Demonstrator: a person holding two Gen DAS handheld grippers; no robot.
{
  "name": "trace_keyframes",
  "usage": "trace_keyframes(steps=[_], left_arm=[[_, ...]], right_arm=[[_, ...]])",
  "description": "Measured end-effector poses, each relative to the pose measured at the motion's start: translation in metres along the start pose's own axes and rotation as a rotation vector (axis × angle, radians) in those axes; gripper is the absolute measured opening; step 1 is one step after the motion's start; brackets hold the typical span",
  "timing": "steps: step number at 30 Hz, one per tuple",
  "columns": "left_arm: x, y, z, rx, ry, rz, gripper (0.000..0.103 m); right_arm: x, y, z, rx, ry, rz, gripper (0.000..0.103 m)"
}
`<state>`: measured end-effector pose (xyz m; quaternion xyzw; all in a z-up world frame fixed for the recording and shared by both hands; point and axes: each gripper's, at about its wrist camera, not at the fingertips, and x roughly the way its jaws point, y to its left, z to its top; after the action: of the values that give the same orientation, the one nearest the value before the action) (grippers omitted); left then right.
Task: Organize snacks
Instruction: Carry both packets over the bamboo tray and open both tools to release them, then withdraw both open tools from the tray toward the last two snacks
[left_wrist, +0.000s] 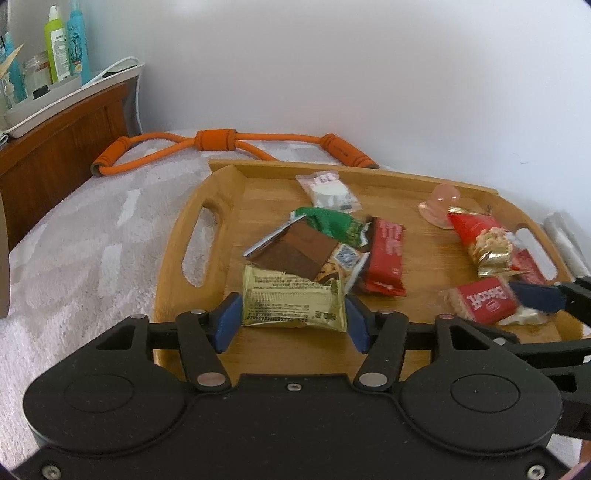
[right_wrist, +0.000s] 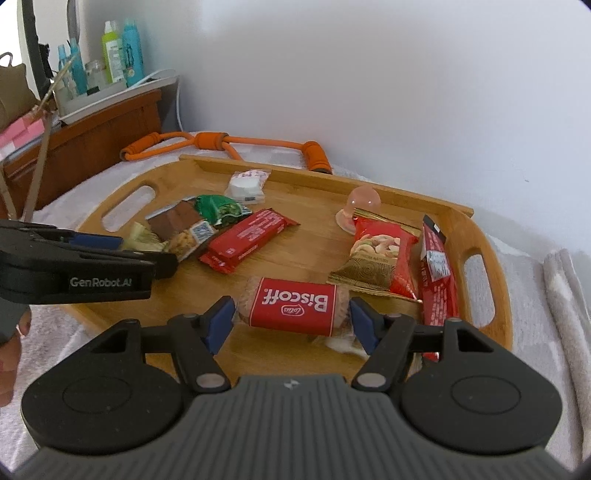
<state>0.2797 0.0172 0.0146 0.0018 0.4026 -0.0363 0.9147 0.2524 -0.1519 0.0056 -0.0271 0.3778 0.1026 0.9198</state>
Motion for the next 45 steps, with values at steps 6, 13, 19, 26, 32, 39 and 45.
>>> trace_keyframes(steps=[6,13,19,26,32,39,45], left_arm=[[0.003,0.001,0.001,0.003,-0.012,0.016,0.060],[0.002,0.003,0.001,-0.012,-0.011,-0.007,0.073],[-0.012,0.001,0.000,-0.001,-0.051,0.026,0.090],[-0.035,0.004,-0.002,-0.012,-0.064,0.037,0.101],[-0.055,0.008,-0.010,-0.025,-0.060,0.035,0.102],[-0.088,0.007,-0.027,-0.036,-0.088,-0.005,0.103],[-0.110,-0.001,-0.049,0.001,-0.105,-0.021,0.103]], right_arm=[[0.006,-0.004,0.000,0.046,-0.004,-0.001,0.071],[0.007,-0.005,-0.006,0.037,-0.012,-0.006,0.082],[-0.003,-0.006,-0.010,0.067,-0.039,0.014,0.092],[-0.027,0.002,-0.013,0.046,-0.079,0.035,0.103],[-0.049,0.008,-0.017,0.029,-0.104,0.044,0.103],[-0.078,0.016,-0.030,-0.004,-0.119,0.058,0.103],[-0.099,0.018,-0.048,-0.019,-0.127,0.069,0.103]])
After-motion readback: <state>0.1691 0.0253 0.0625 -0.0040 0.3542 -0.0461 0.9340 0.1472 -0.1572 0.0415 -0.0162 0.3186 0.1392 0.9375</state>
